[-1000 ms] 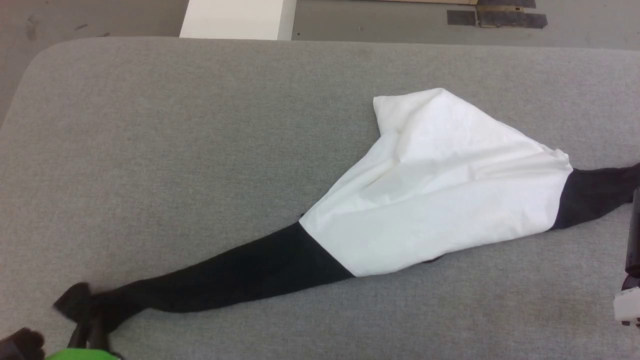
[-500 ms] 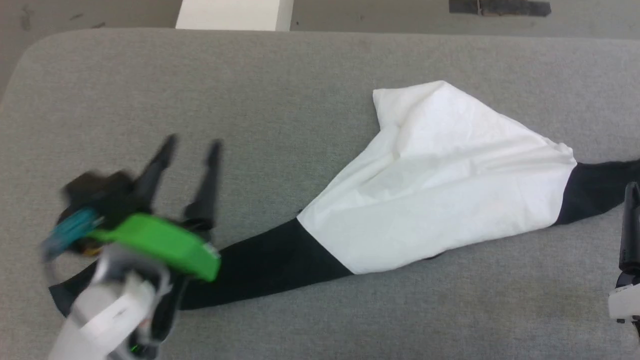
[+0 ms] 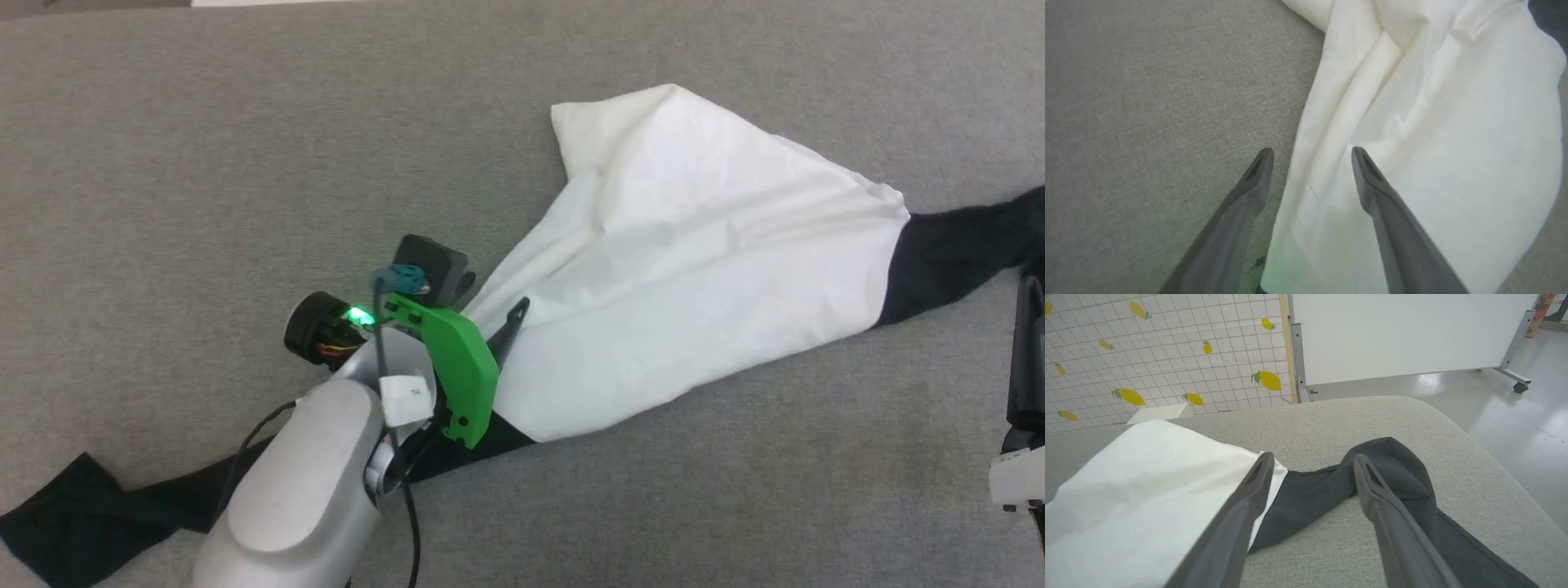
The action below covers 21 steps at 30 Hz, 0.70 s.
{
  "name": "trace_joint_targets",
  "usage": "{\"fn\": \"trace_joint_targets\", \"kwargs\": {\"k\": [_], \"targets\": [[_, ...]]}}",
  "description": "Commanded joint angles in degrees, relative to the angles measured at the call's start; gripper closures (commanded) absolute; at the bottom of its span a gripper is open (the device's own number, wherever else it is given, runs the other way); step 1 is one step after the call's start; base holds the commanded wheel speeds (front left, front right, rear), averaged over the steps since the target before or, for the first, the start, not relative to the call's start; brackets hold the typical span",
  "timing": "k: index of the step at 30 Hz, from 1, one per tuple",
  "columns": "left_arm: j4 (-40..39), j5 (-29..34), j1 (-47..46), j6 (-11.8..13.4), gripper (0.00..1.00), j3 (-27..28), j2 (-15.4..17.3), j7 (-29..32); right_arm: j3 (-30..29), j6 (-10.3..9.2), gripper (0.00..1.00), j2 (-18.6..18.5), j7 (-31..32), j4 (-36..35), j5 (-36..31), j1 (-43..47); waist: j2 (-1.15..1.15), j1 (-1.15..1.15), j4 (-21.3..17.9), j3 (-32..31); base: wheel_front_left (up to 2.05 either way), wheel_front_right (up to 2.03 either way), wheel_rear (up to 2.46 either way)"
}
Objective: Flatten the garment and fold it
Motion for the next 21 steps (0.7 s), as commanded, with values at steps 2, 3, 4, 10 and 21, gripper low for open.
{"fn": "trace_joint_targets", "kwargs": {"k": [2, 3, 4, 10, 21], "targets": [[3.18, -0.30, -1.92, -0.70, 0.00, -1.14, -0.46, 1.11, 0.00, -0.09, 0.00, 0.04, -0.23, 0.05, 0.07, -1.04, 0.00, 0.00, -1.52, 1.45, 0.00, 0.00, 0.00], [4.88, -0.26, -2.44, -0.84, 0.00, -1.57, -0.54, 1.69, 0.01, -0.09, 0.00, 0.04, -0.29, 0.06, 0.08, -1.08, 0.00, 0.00, -1.65, 1.59, 0.00, 0.00, 0.00], [6.23, 0.23, -2.99, -0.77, 0.53, -1.88, -0.38, 2.02, 0.07, -0.09, 0.00, 0.04, -0.33, 0.06, 0.08, -1.13, 0.00, 0.00, -1.76, 1.70, 0.00, 0.00, 0.00], [9.71, 0.09, -6.71, 0.65, 1.00, 0.14, -1.05, -0.74, 0.06, -0.09, 0.00, 0.04, -0.57, 0.32, 0.30, -1.67, 0.00, 0.00, -2.08, 1.53, 0.00, 0.00, 0.00], [5.74, -1.87, -19.86, 2.20, 1.00, 11.34, 6.65, -4.20, 0.44, -0.09, 0.00, 0.04, -0.69, 0.01, 0.72, -2.44, 0.00, 0.00, -2.36, 3.62, 0.00, 0.00, 0.00]]}}
